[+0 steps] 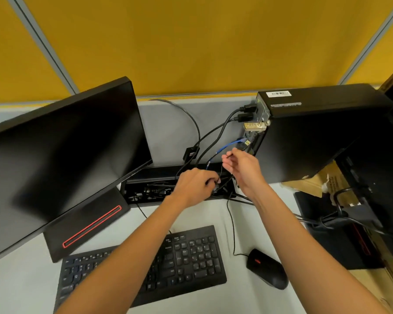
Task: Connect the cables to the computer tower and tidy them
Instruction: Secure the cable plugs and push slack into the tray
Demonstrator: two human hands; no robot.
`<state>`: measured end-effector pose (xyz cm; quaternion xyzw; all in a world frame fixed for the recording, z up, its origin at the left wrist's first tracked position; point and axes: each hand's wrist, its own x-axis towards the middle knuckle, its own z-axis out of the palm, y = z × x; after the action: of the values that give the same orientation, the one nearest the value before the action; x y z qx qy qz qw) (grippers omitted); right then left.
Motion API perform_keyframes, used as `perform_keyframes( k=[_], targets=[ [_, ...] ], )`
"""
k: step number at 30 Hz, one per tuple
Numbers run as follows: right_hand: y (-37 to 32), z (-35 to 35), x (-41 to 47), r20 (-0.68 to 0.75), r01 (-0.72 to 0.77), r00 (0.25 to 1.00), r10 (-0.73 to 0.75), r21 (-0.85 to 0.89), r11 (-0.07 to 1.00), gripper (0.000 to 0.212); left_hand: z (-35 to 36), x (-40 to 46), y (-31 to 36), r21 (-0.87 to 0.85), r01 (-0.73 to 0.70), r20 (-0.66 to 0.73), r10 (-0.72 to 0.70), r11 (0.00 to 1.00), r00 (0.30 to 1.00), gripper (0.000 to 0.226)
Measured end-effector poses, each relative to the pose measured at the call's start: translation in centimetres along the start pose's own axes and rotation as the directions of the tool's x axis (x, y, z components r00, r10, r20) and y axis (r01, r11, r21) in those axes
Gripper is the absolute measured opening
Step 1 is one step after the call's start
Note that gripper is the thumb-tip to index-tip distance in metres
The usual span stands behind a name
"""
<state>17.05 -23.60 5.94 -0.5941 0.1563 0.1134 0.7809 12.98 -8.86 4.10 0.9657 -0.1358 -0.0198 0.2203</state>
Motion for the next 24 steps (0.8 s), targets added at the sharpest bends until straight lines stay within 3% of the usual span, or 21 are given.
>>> perform_keyframes(
  k=[6,11,18,24],
  targets=[
    [0.4,0.6,1.2,-0.009,0.039,0.999,-0.04,-0.123,0.992,0.033,0.8,3.8,0.7,-0.316,0.192,0.045,-0.187,0.929,0.981,0.023],
    [0.9,0.7,2.6,-0.028,0.153,0.987,-0.158,-0.132,0.979,0.017,-0.2,5.9,1.9,-0.483,0.155,0.013,-0.17,0.862,0.985,0.031],
    [0.8,0.7,3.3,0.121,-0.057,0.992,0.021,0.307,0.95,0.024,1.2,8.1,2.5,-0.498,0.202,-0.137,-0.306,0.843,0.942,0.023],
    [1.0,0.8,3.7,0.129,-0.076,0.991,0.045,0.252,0.965,0.03,1.0,9.7,3.6,-0.569,0.271,-0.153,-0.424,0.776,0.893,0.018]
  ],
)
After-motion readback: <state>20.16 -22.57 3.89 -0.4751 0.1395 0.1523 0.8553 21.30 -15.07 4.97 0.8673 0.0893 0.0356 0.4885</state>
